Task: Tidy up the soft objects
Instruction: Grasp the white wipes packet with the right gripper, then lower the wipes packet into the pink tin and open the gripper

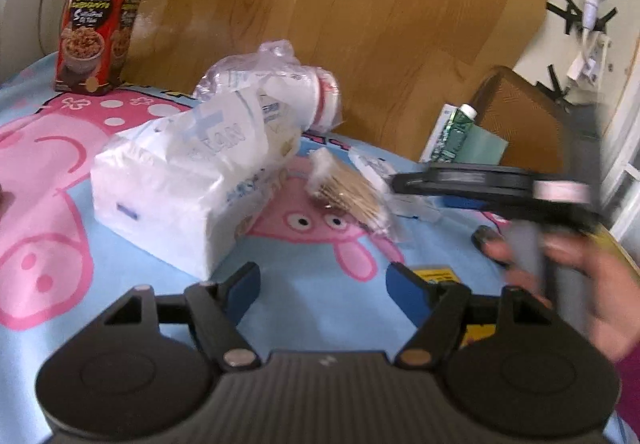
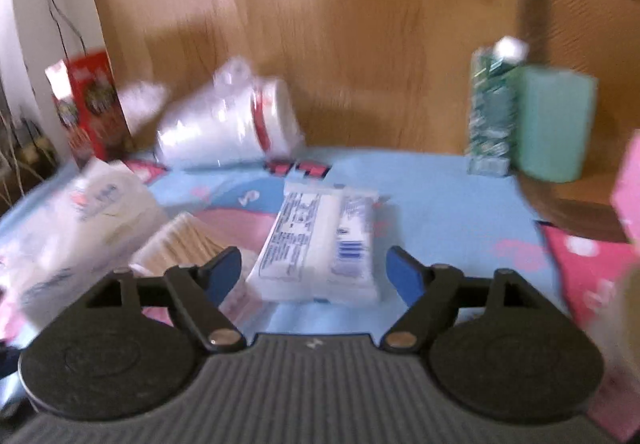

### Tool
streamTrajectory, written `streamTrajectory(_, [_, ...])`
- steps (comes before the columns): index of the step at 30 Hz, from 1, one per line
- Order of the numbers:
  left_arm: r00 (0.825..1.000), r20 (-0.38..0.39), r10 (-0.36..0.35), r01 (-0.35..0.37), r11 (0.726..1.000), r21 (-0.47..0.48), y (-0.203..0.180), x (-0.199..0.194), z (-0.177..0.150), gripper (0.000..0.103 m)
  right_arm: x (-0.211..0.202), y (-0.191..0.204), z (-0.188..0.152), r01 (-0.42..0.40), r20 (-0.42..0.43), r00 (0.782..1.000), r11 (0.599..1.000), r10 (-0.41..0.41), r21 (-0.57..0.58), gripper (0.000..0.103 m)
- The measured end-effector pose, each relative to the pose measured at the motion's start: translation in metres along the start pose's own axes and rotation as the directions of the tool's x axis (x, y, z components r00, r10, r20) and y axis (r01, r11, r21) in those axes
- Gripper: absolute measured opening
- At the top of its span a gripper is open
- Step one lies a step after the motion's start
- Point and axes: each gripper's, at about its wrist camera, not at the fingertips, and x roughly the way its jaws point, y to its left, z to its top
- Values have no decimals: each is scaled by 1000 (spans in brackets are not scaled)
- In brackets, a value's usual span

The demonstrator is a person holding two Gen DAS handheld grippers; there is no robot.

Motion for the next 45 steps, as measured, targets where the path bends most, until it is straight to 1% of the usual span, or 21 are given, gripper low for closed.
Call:
streamTrajectory(1, [1000,3,-5,5,1000,-3,-1,-1,-1,72,11,-1,-2,17,-33,999,1000,-17,2,81])
streamTrajectory(2, [1000,5,-11,12,1000,-12,0,-2,-1,72,16,-6,-2,12,-34,999,999,-11,42,74])
streamTrajectory(4, [1000,4,-24,24,999,-35,4,-1,-2,72,12,-8,-1,22,-39,999,999,-21,31,72])
streamTrajectory(5, [1000,1,-31,31,998,-48,7,-1,-2,72,5,-12,-2,3,-43,999,999,-1,51,72])
streamTrajectory(8, [999,0,-42,42,997,-67,9,-1,-3,72,-22,-18,-12,-24,-36,999,995,28,92,71])
streamTrajectory(11, [999,-8,-54,54,997,-61,5,-2,-3,73,-76,-19,-40,-77,14,997,995,76,66,71])
streamTrajectory(13, [993,-26,-112,110,992,-58,-5,-7,-4,73,-108,-20,-65,-77,37,996,996,76,40,71])
streamTrajectory(17, [951,-119,-285,282,959,-36,-49,-12,-9,73,-160,-24,-122,-29,48,998,999,28,22,72])
streamTrajectory(20, [899,-224,-376,390,921,19,-97,-9,-19,69,-188,-25,-157,-7,87,996,999,4,43,72])
streamTrajectory(21, [883,-267,-387,412,910,44,-115,-7,-24,67,-194,-27,-164,-25,99,995,997,17,76,72])
streamTrajectory(22, [874,-300,-381,419,906,69,-129,-4,-28,65,-196,-31,-168,-56,113,993,990,42,126,72])
streamTrajectory(24, [872,-347,-345,404,908,110,-151,4,-35,64,-203,-41,-177,-126,147,984,970,97,210,72])
streamTrajectory(26, [867,-377,-325,391,914,110,-162,13,-39,64,-207,-51,-184,-193,179,973,945,148,266,72])
streamTrajectory(28, [854,-403,-330,394,915,85,-168,20,-41,46,-211,-58,-188,-228,204,964,929,172,292,72])
streamTrajectory(29, [842,-411,-349,412,908,73,-172,22,-40,40,-213,-61,-188,-236,214,961,925,176,299,72])
streamTrajectory(31, [843,-402,-358,426,900,93,-188,23,-33,41,-219,-65,-184,-217,242,959,935,150,281,72])
streamTrajectory(33, [842,-382,-380,457,880,131,-208,23,-21,41,-232,-67,-177,-171,299,949,958,97,232,72])
streamTrajectory(38, [821,-362,-441,537,812,228,-283,41,4,42,-257,-92,-152,19,392,916,986,-84,167,72])
streamTrajectory(41, [812,-383,-440,553,790,266,-324,64,8,42,-258,-119,-135,116,364,915,977,-174,176,72])
streamTrajectory(43, [808,-404,-429,553,789,266,-344,86,9,44,-253,-140,-123,164,323,921,968,-219,189,72])
streamTrajectory(45, [821,-399,-408,531,802,272,-358,101,9,47,-244,-164,-110,177,270,934,960,-233,216,72])
